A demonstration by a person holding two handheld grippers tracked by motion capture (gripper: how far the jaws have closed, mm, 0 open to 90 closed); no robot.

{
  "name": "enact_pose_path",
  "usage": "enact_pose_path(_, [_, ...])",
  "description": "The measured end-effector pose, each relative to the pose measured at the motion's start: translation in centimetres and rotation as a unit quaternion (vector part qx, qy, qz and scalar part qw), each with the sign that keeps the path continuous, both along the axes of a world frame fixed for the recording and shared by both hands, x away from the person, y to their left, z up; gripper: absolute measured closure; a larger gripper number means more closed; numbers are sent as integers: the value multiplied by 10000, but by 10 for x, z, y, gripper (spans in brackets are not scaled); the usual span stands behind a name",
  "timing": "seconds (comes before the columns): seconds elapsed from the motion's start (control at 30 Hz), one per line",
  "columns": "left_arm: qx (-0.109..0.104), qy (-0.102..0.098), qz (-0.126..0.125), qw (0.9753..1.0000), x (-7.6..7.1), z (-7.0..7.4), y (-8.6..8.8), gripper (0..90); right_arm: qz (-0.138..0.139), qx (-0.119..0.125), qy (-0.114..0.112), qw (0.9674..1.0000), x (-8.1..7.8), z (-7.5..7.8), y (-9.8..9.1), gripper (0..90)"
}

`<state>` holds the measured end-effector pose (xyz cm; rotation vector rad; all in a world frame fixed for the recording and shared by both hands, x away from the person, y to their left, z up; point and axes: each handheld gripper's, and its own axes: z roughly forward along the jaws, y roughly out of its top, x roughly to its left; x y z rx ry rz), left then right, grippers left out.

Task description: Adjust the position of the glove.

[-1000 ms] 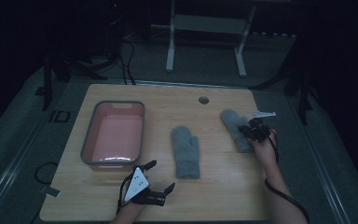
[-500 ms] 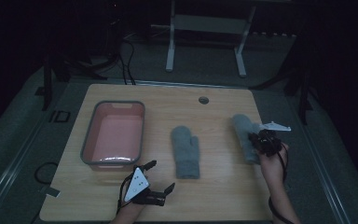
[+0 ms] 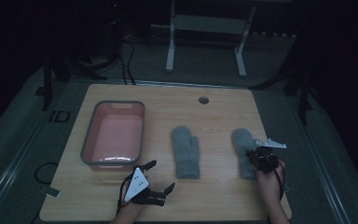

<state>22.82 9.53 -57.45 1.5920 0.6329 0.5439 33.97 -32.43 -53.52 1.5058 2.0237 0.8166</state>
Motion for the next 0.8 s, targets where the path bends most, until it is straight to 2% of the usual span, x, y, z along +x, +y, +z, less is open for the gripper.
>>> enact_pose_path(0.1, [8, 2, 5, 10000, 0, 0, 0, 2, 22, 2, -77, 10000, -2, -5, 2, 808])
enact_pose_path(0.13, [9, -2, -2, 10000, 0, 0, 0, 2, 52, 182, -91, 9998, -1, -5, -1, 754])
enact_pose_path(0.27, [0, 3, -3, 10000, 0, 0, 0, 2, 234, 368, -155, 9989, -2, 5, -8, 621])
enact_pose_path(0.37, [1, 0, -8, 10000, 0, 0, 0, 2, 468, 235, -218, 9984, 0, 12, -13, 541])
enact_pose_path(0.47, [-8, -4, 1, 10000, 0, 0, 0, 2, 774, 97, -113, 9969, 5, 12, -17, 482])
enact_pose_path(0.6, [-10, 2, 4, 10000, 0, 0, 0, 2, 933, -46, -95, 9956, 10, 10, -20, 461])
enact_pose_path(0.63, [-9, 6, 4, 10000, 0, 0, 0, 2, 1033, -144, -33, 9945, 12, 3, -24, 445])
enact_pose_path(0.7, [-5, 1, 3, 10000, 0, 0, 0, 2, 1065, -128, -34, 9942, 12, 0, -24, 446])
enact_pose_path(0.77, [-3, -1, 5, 10000, 0, 0, 0, 2, 1177, -148, -186, 9928, 11, -12, -26, 477])
enact_pose_path(0.8, [-4, -1, 5, 10000, 0, 0, 0, 2, 1177, -58, -218, 9928, 10, -14, -27, 497])
